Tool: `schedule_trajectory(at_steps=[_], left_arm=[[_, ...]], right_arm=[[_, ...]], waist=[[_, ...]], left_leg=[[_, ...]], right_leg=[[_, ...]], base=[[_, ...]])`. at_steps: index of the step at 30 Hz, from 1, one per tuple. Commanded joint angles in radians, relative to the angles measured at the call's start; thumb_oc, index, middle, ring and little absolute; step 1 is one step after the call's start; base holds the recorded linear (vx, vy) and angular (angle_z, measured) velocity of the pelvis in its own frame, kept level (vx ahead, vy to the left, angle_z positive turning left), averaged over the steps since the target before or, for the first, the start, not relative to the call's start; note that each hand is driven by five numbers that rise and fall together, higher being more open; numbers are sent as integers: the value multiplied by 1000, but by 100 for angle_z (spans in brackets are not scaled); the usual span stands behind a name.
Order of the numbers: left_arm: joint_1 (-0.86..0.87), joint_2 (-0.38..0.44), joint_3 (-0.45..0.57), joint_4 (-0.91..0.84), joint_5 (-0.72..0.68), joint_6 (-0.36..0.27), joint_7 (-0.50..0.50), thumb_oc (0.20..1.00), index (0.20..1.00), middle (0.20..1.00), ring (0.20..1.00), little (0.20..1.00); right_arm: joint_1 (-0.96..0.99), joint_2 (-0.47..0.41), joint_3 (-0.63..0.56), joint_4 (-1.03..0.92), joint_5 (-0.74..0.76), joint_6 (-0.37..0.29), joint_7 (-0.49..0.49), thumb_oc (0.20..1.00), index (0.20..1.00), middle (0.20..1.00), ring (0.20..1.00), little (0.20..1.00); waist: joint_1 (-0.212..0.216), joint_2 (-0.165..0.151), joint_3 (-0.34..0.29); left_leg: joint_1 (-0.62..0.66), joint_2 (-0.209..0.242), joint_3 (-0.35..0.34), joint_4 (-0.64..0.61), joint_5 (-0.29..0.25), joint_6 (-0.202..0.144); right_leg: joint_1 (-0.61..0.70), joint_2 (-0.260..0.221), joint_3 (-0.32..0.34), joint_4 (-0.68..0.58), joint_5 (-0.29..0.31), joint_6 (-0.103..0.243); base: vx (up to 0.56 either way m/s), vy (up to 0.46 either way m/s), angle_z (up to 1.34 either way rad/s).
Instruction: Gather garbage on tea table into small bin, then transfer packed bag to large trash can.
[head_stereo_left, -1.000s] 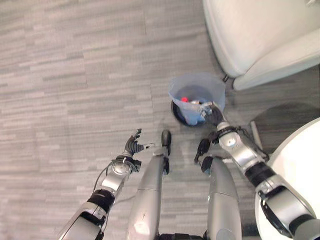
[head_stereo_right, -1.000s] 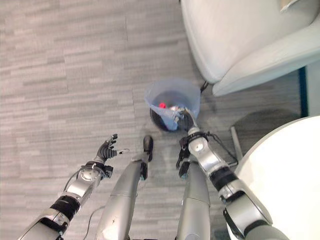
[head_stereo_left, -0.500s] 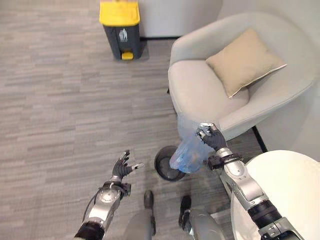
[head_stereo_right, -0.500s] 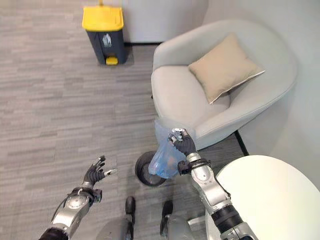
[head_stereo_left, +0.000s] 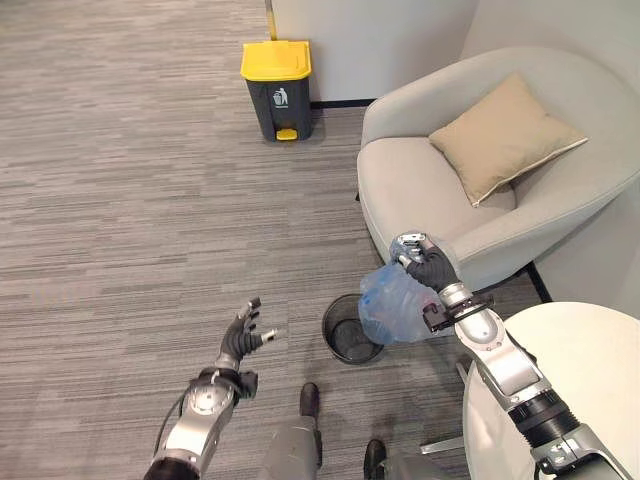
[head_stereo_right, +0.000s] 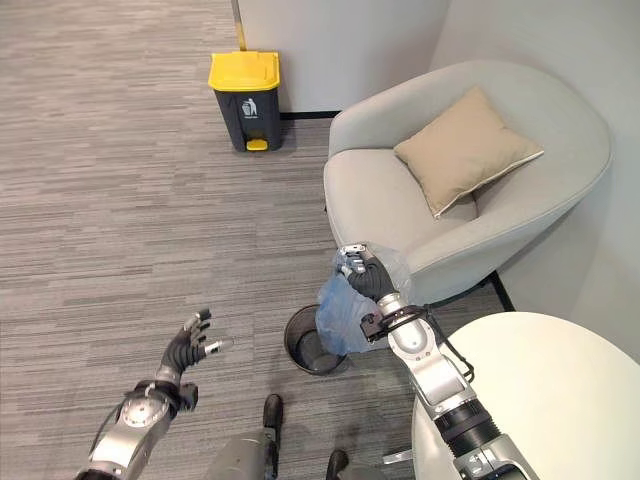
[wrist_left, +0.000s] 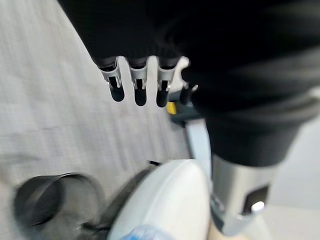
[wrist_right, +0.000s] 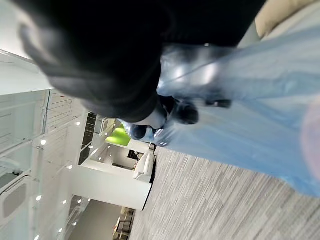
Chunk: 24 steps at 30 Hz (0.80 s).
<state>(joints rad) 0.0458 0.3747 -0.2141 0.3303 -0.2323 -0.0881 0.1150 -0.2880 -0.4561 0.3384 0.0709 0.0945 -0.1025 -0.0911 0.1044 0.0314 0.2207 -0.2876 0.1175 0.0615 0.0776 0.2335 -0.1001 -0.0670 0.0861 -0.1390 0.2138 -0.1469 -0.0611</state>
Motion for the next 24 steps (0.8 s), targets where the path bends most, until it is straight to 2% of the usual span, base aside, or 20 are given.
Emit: schedule_trajectory(at_steps=[1,2,3,6,7,8,9,12,15,24], left_arm=[[-67,39,-28,-41,31,-46,-19,1000,1000,1000,1000,1000],[-67,41,-37,-69,43,-49,-34,1000,1000,1000,1000,1000],[-67,41,-37,-70,43,-49,-34,1000,1000,1000,1000,1000],[-76,50,-54,-97,74,-53,-57,1000,1000,1000,1000,1000],[-87,55,-65,-115,98,-58,-67,1000,1000,1000,1000,1000],[-88,56,-67,-122,107,-59,-70,1000,1000,1000,1000,1000],[-97,60,-77,-135,130,-63,-75,1000,1000,1000,1000,1000],[-112,63,-97,-166,163,-69,-85,1000,1000,1000,1000,1000],[-169,57,-146,-216,190,-84,-89,1000,1000,1000,1000,1000],[-257,22,-212,-233,202,-86,-73,1000,1000,1000,1000,1000]], right_arm=[[-70,5,-26,-86,-1,-66,-39,200,200,200,200,200],[-69,-4,-27,-96,0,-66,-38,200,200,200,200,200],[-69,-4,-27,-96,0,-66,-38,200,200,200,200,200],[-71,-17,-29,-118,11,-69,-21,200,200,200,200,200],[-68,-23,-28,-133,24,-77,-3,200,200,200,200,200],[-62,-25,-29,-140,27,-77,4,200,200,200,200,200],[-50,-26,-34,-160,29,-82,16,200,200,200,200,200],[-30,-24,-27,-190,35,-87,38,200,200,200,200,200],[-52,11,19,-214,66,-95,69,200,200,200,200,200],[-103,74,96,-228,114,-88,105,200,200,200,200,200]], waist=[[-31,-85,9],[-52,-107,8],[-53,-105,6],[-75,-129,2],[-90,-130,-5],[-97,-127,-10],[-112,-119,-20],[-128,-101,-49],[-135,-104,-91],[-143,-112,-137]], left_leg=[[-67,-43,79,37,-77,-9],[-45,-33,113,112,-150,23],[-49,-31,112,114,-149,23],[-7,-29,98,214,-266,39],[52,-18,96,228,-322,35],[81,-12,97,215,-332,35],[128,2,112,180,-329,27],[196,-3,139,46,-316,18],[268,-33,145,-60,-300,27],[342,-53,164,-137,-282,38]], right_leg=[[37,-65,7,-126,3,99],[27,-93,-25,-157,33,107],[25,-92,-26,-159,36,106],[19,-125,-56,-186,66,112],[15,-135,-76,-192,74,116],[14,-136,-84,-193,74,119],[10,-138,-102,-194,79,124],[5,-142,-123,-205,99,136],[11,-152,-112,-226,132,154],[52,-157,-81,-246,138,167]], base=[[-480,-136,79],[-402,-89,43],[-231,-65,88],[-143,-9,80],[-113,49,37],[-87,90,53],[-27,98,51],[-15,115,51],[18,149,32],[22,53,-15]])
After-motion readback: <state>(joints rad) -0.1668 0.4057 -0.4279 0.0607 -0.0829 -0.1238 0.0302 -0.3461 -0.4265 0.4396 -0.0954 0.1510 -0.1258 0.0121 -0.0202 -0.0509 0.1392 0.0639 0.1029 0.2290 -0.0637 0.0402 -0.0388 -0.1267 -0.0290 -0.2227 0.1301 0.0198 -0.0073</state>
